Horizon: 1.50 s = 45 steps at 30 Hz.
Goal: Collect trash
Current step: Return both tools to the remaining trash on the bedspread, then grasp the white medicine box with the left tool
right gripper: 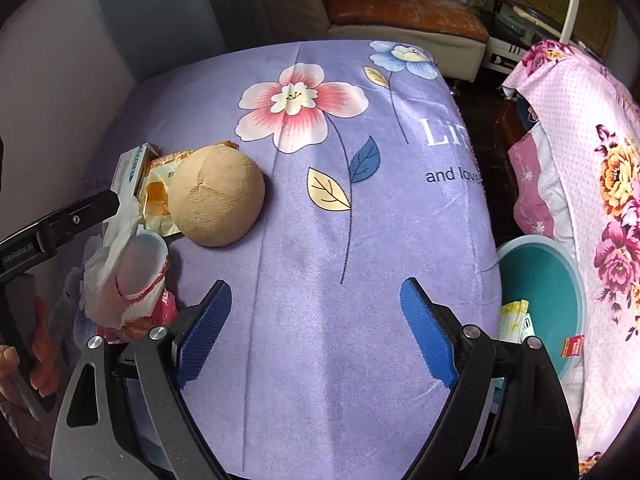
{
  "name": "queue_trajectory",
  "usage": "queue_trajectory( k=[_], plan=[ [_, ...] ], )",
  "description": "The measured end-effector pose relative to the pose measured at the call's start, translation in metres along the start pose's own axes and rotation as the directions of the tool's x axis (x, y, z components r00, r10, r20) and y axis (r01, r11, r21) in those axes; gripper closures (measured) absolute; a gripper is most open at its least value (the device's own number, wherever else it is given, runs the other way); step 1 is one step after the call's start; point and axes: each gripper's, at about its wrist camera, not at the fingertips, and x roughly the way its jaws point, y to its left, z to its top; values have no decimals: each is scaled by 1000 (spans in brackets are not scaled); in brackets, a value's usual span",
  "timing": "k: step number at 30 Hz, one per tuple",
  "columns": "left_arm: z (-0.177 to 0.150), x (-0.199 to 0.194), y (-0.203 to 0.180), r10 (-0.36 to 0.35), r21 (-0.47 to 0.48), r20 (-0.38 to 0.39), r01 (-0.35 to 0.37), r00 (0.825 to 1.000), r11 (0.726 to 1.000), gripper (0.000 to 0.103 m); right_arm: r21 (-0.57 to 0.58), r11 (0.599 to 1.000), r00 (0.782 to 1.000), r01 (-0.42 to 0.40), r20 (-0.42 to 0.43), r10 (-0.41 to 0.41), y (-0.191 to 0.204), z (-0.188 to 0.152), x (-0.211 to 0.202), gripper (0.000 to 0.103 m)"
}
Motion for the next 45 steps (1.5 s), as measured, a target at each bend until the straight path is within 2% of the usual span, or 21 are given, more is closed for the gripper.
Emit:
queue_trajectory(
  k=[2, 7, 15, 17, 24, 28, 35, 39, 45],
  plan=[
    [7, 3, 25, 26, -42, -2, -26, 1000, 999, 10, -43, 999, 1000, -23, -15, 23, 19, 9, 11, 21],
    [13, 15, 68, 60, -110, -33, -63, 998, 992, 10, -160, 987, 999, -22, -41, 16, 62, 28, 39, 20],
    [16, 29, 96, 68, -131, -71, -77, 995, 988, 10, -251, 968, 997, -6, -82, -15, 92, 47, 80, 20],
    [18, 31, 99, 64, -131, -78, -74, 995, 989, 10, -252, 968, 995, -5, -93, -19, 92, 51, 87, 20],
    [23, 42, 95, 57, -110, -95, -68, 994, 992, 10, -250, 968, 994, -5, -110, -23, 92, 56, 107, 8],
    [30, 55, 91, 56, -92, -116, -67, 992, 993, 10, -229, 973, 994, -23, -108, -2, 87, 55, 114, 8],
    [36, 64, 83, 101, -52, -119, -108, 988, 993, 10, -157, 985, 994, -68, -92, 54, 68, 57, 99, 8],
    [36, 61, 96, 126, -84, -111, -135, 986, 987, 10, -94, 988, 990, -119, -87, 111, 54, 64, 84, 8],
    [33, 54, 111, 163, -109, -113, -175, 980, 979, 10, -62, 989, 989, -136, -63, 132, 44, 73, 70, 8]
  ],
)
